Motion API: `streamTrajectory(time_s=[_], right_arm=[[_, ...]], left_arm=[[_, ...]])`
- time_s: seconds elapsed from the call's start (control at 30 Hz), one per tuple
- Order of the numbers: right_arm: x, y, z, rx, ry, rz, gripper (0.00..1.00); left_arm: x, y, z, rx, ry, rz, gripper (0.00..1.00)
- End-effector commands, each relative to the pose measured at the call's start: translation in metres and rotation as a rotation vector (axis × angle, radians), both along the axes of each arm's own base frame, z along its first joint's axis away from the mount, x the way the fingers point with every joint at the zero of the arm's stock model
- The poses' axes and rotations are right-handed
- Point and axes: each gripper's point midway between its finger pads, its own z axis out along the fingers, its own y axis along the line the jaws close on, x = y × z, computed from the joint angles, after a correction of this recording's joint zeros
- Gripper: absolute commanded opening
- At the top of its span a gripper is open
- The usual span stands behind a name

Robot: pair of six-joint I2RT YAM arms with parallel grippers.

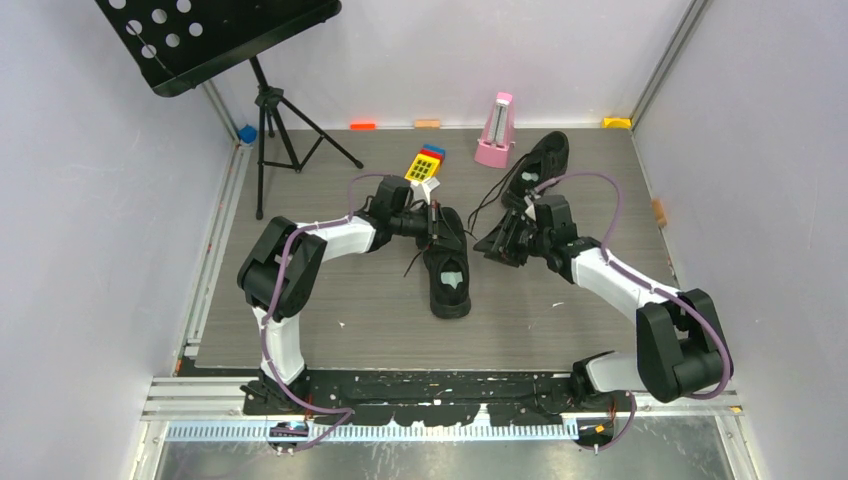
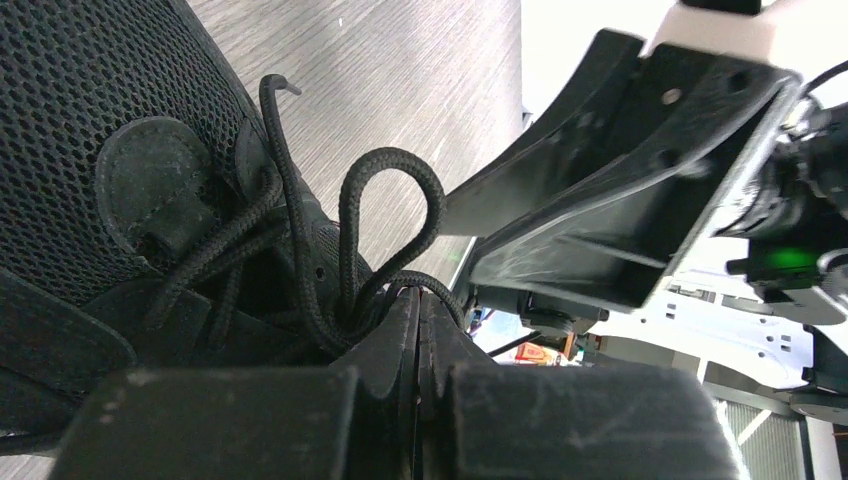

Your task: Tie the shoes

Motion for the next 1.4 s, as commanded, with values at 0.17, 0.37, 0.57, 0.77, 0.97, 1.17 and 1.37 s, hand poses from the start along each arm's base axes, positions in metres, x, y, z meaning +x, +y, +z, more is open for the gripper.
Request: streamTrajectory(time_s=[0.17, 0.37, 0.57, 0.77, 0.97, 1.17, 1.37], right_arm=[[-0.002, 0.019, 0.007, 0.139, -0.068, 0.07, 0.47], [0.005, 0.025, 0.008, 0.178, -0.06, 0.07, 0.47], [0.011, 0.03, 0.008, 0.202, -0.056, 0.07, 0.44], [0.012, 0.035, 0.008, 0.239, -0.048, 0.072, 0.42], [0.015, 0.044, 0.006, 0.3, -0.027, 0.066, 0.41], [0.017, 0.048, 0.008, 0.375, -0.005, 0.036, 0.3], [0.017, 0.047, 0.006, 0.404, 0.025, -0.002, 0.11]], left_arm=[[0.003, 0.003, 0.001, -0.011, 0.002, 0.023, 0.0], [0.003, 0.003, 0.0, -0.009, 0.002, 0.025, 0.0], [0.004, 0.002, 0.001, -0.009, 0.001, 0.026, 0.0], [0.004, 0.002, 0.001, -0.01, 0.003, 0.025, 0.0], [0.004, 0.001, 0.003, -0.021, 0.003, 0.027, 0.0], [0.005, 0.0, 0.003, -0.033, 0.006, 0.03, 0.0], [0.006, 0.0, 0.003, -0.037, 0.005, 0.037, 0.01]])
